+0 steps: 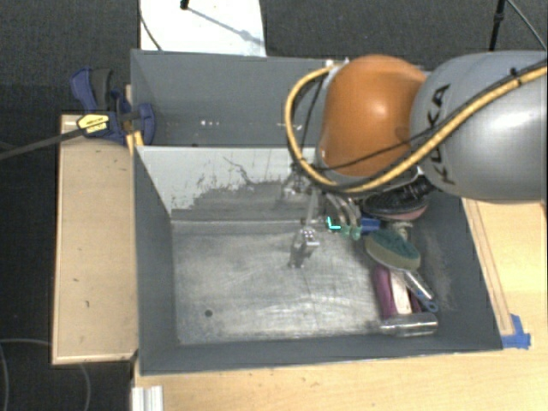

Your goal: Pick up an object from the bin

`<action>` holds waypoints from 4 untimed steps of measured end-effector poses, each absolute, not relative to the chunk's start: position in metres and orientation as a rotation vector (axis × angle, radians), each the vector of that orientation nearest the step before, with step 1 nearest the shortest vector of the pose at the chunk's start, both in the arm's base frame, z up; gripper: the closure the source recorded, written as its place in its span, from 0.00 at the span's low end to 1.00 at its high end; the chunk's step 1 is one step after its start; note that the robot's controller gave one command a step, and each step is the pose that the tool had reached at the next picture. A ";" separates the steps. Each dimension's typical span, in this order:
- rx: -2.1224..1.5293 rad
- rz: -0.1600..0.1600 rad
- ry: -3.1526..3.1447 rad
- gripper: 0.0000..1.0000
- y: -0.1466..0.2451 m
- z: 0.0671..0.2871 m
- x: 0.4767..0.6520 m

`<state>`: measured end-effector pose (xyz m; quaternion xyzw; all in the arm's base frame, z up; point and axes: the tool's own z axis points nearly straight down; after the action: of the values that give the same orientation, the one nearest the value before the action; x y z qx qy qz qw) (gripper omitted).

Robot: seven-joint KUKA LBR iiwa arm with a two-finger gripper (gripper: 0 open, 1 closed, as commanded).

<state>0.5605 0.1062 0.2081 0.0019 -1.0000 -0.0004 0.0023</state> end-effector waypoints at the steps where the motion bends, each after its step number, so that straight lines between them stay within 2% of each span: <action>1: 0.198 -0.002 -3.135 0.00 0.143 0.220 0.519; 2: 0.141 0.003 -3.132 0.00 0.106 0.132 0.498; 3: 0.177 0.005 -3.142 0.00 0.015 0.105 0.546; 4: 0.188 0.007 -3.142 0.00 -0.057 0.101 0.580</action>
Offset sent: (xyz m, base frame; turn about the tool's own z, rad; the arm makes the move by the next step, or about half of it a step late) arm -0.0409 0.0350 0.0113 -0.1214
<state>0.5804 -0.0570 0.1006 0.0598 -0.9982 0.0023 -0.0032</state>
